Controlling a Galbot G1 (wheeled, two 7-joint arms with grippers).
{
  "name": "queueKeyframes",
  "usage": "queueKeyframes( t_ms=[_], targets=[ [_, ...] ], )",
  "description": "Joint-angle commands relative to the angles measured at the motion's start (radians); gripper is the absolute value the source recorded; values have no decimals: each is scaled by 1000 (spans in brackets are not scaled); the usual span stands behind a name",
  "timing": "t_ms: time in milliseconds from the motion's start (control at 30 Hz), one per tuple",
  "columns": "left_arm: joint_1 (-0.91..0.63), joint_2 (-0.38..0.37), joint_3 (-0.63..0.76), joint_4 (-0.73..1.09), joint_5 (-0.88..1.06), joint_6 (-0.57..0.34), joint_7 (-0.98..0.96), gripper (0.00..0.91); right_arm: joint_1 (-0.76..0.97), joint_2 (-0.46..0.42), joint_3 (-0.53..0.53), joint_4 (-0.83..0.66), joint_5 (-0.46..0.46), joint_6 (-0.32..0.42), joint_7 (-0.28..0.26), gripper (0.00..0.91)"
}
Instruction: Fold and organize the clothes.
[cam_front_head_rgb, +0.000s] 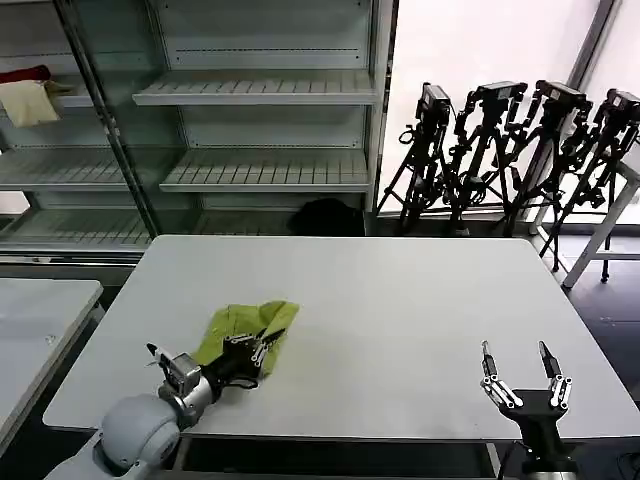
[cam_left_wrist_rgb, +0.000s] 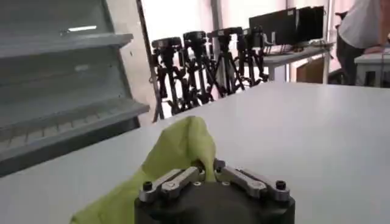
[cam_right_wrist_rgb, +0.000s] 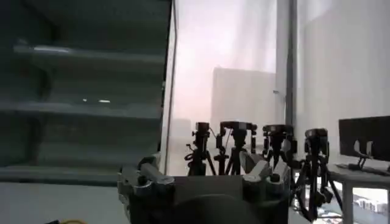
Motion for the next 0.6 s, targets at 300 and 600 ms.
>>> queueKeyframes(
  t_ms=[300,600],
  targets=[
    [-115,-24,112,-256,-55,67,-296,907,24,4,-11,1,-3,-23,-6,907],
    [83,-26,-100,-272,26,113,-391,907,84,-16,-24,-7,22,-75,-40,907]
  ],
)
